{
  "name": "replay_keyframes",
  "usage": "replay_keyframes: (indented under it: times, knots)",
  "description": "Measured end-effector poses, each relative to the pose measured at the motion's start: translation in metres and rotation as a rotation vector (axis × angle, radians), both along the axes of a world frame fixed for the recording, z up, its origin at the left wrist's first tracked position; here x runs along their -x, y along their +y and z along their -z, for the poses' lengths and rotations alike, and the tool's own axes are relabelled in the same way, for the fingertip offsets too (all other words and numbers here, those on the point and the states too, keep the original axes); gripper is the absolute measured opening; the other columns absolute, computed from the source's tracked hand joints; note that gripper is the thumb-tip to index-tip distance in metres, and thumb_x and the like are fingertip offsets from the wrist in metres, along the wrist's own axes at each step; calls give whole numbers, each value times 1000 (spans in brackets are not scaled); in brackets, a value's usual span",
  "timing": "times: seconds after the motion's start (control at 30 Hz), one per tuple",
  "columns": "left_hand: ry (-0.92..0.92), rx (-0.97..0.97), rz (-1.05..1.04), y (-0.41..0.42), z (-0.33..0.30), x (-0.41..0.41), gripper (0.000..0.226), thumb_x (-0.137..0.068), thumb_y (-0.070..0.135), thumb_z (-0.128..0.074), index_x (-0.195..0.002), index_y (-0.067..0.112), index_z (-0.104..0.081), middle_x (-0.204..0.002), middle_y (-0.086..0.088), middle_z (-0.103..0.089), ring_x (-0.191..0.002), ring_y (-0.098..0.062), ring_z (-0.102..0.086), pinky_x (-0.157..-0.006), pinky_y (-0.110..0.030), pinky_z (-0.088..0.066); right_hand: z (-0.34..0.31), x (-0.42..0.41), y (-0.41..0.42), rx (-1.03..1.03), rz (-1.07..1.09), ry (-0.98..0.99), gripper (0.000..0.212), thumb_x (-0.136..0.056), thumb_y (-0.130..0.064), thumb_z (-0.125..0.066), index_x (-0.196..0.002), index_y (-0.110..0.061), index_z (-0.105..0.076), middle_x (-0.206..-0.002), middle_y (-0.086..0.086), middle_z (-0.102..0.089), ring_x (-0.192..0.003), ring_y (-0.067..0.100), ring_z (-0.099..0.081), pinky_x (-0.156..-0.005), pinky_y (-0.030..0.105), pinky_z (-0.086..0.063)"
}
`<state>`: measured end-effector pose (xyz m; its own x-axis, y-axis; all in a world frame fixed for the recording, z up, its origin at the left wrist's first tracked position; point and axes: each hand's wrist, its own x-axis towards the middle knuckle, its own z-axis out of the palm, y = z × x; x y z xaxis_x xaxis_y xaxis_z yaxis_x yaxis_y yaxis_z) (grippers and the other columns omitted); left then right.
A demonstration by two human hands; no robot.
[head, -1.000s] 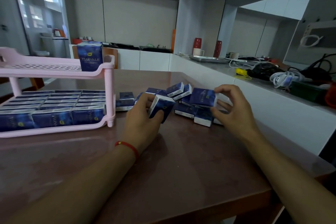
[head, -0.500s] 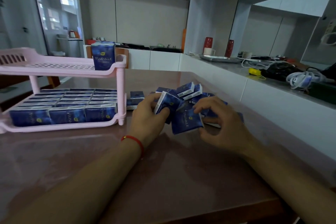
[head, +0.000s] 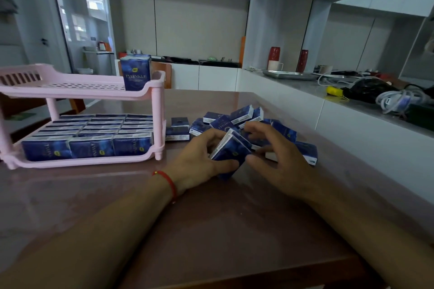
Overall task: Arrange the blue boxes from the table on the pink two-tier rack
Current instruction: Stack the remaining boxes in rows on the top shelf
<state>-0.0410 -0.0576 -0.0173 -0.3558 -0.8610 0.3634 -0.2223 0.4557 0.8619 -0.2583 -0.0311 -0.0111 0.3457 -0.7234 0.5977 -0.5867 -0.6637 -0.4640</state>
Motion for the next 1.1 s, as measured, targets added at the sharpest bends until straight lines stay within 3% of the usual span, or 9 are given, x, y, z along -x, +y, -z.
replay_keyframes:
  times: [0.13, 0.3, 0.4, 0.6, 0.7, 0.77, 0.83, 0.93, 1.1]
  knots:
    - [10, 54, 31, 6, -3, 1, 51, -76, 10, -86, -120, 13, -60, -115, -1, -73, -108, -15, -69, -97, -35, -56, -5, -11, 2, -67, 27, 0, 57, -93, -37, -66, -146, -30, -46, -139, -12, -55, -121, -3, -54, -94, 15, -50]
    - [-61, 41, 20, 9, -11, -11, 60, -70, 21, -90, -120, 18, -57, -117, 2, -72, -109, -14, -69, -97, -45, -56, -21, -22, 5, -113, 7, -14, 54, -87, -29, -75, -138, -28, -56, -131, -11, -61, -115, 3, -61, -94, 33, -56]
    - [-178, 72, -39, 19, -9, -31, 70, -61, 47, -89, -119, 24, -55, -116, 7, -70, -108, -10, -68, -94, -43, -57, -28, -35, 8, -192, -49, 42, 55, -85, -32, -77, -137, -29, -57, -129, -12, -62, -113, 4, -62, -94, 34, -57]
    - [-280, 161, -142, 50, -10, -68, 61, -69, 43, -88, -117, 29, -54, -107, 11, -66, -95, -3, -64, -83, -27, -56, -46, -70, 17, -169, -80, 218, 51, -82, -31, -78, -129, -34, -59, -119, -17, -63, -105, -4, -62, -92, 24, -56]
    - [-235, 493, -348, 62, -35, -95, 34, -84, 39, -75, -108, 23, -57, -95, 8, -63, -85, -8, -59, -70, -24, -50, -84, -74, 20, -105, -73, 154, 41, -84, -25, -76, -120, -35, -62, -114, -20, -65, -105, -4, -62, -91, 23, -56]
    - [-338, 882, -618, 57, -48, -122, 18, -87, 26, -67, -101, 16, -60, -99, 0, -63, -91, -15, -56, -77, -28, -46, -112, -80, 15, -92, -67, 61, 36, -84, -25, -75, -118, -31, -67, -113, -12, -70, -103, 7, -66, -91, 31, -58]
    - [-500, 1045, -886, 44, -48, -147, 25, -84, 18, -63, -108, 11, -61, -118, -10, -60, -112, -28, -53, -96, -40, -42, -135, -92, 7, -74, -82, -39, 34, -84, -23, -75, -117, -28, -69, -110, -10, -72, -101, 6, -67, -91, 31, -57]
    - [-634, 887, -1007, 26, -30, -169, 53, -82, 24, -64, -132, 10, -53, -145, -15, -48, -140, -35, -39, -117, -58, -25, -163, -120, -7, -30, -123, -121, 28, -87, -18, -74, -112, -28, -69, -107, -7, -72, -97, 7, -68, -84, 29, -57]
    - [-702, 805, -988, 18, -19, -181, 71, -82, 29, -64, -146, 10, -42, -154, -14, -40, -148, -34, -29, -120, -61, -16, -195, -170, -36, -86, -194, -104, 28, -89, -12, -73, -116, -13, -69, -110, 10, -71, -103, 27, -69, -89, 42, -60]
